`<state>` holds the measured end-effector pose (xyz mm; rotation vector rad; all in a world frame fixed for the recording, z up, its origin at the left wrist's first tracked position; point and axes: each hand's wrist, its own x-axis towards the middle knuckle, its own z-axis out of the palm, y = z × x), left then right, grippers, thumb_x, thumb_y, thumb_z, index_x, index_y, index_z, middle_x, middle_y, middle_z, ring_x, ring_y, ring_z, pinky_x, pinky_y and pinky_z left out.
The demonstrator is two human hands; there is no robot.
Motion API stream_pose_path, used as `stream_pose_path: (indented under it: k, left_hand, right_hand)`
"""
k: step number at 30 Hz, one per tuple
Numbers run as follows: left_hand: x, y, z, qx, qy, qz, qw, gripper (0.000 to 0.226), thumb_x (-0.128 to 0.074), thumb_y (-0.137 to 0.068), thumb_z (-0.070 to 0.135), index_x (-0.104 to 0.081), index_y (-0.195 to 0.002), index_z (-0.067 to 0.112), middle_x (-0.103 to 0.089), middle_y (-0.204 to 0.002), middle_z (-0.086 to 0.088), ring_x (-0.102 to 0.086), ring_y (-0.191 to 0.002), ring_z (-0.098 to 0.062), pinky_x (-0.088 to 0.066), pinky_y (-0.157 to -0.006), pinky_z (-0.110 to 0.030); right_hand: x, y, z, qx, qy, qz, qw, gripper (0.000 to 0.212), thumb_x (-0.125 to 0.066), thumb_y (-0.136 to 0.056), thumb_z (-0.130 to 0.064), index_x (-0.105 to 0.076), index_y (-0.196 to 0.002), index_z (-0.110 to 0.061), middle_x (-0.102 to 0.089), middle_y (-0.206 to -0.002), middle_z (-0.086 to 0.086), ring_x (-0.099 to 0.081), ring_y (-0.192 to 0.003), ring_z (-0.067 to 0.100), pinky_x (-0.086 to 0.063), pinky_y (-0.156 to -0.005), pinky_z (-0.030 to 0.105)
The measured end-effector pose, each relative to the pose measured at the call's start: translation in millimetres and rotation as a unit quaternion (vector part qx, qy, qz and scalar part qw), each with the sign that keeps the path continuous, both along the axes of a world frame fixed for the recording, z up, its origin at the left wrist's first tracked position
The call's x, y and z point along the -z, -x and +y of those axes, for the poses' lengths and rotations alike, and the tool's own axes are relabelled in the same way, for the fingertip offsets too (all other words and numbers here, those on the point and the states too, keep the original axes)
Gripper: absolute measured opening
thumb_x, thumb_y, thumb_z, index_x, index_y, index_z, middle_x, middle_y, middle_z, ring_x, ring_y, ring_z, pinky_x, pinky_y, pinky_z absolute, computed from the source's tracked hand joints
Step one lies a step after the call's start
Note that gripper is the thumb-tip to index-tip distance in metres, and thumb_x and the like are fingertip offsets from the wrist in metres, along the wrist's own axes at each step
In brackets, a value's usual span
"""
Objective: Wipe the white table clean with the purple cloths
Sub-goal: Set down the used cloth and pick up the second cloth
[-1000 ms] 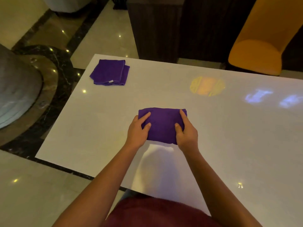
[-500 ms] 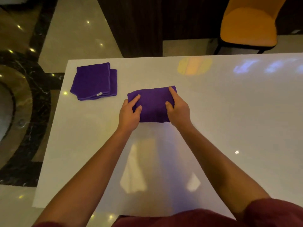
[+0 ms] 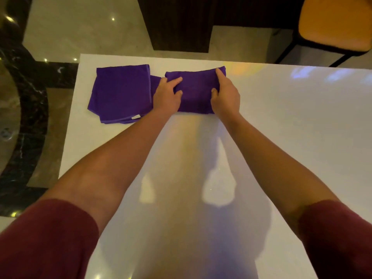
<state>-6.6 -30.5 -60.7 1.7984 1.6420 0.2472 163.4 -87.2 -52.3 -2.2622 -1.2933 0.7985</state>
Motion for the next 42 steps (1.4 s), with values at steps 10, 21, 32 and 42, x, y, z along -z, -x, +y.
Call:
stream_pose_path:
  k: [10, 21, 32, 42]
  left_hand:
    - [10.5, -21.9, -25.1, 0.009, -0.196, 0.144, 0.97, 0.061, -0.064, -0.094, 0.036, -0.043, -0.15, 0.021, -0.031, -0.163, -0.013, -0.034, -0.148, -0.033, -0.035, -0.118, -0.046]
    - [-13.4, 42.9, -1.2, -0.027, -0.223, 0.089, 0.97, 0.05, -0.058, -0.097, 0.03, -0.051, -0.145, 0.017, -0.042, -0.157, -0.011, -0.038, -0.146, -0.028, -0.036, -0.119, -0.043]
    - [-11.2, 208.3, 33.2, -0.276, 0.052, -0.112, 0.953, 0.056, -0.063, -0.098, 0.036, -0.044, -0.15, 0.028, -0.05, -0.149, -0.008, -0.055, -0.13, -0.026, -0.05, -0.107, -0.039]
    - [-48.8, 201.5, -40.5, -0.216, 0.106, -0.37, 0.898, 0.053, -0.058, -0.099, 0.01, -0.059, -0.131, 0.052, -0.055, -0.142, 0.009, -0.063, -0.12, -0.017, -0.061, -0.084, -0.029]
  right_hand:
    - [10.6, -5.4, -1.4, -0.057, -0.031, -0.187, 0.98, 0.066, -0.059, -0.102, -0.039, -0.035, -0.161, -0.023, -0.02, -0.174, 0.008, -0.016, -0.161, 0.034, -0.017, -0.129, 0.055]
    - [-13.7, 78.4, 35.0, -0.079, -0.014, -0.131, 0.988, 0.06, -0.066, -0.098, -0.037, -0.045, -0.152, -0.02, -0.057, -0.149, 0.007, -0.059, -0.129, 0.027, -0.055, -0.099, 0.043]
    - [-10.0, 187.1, 73.8, 0.07, 0.087, 0.255, 0.961, 0.073, -0.074, -0.095, -0.034, -0.038, -0.154, -0.01, -0.055, -0.143, 0.013, -0.063, -0.115, 0.029, -0.06, -0.093, 0.041]
    - [-30.6, 157.9, 10.6, -0.052, 0.059, 0.316, 0.946, 0.075, -0.062, -0.104, -0.012, -0.028, -0.163, -0.04, -0.036, -0.166, 0.001, -0.053, -0.13, 0.021, -0.061, -0.083, 0.026]
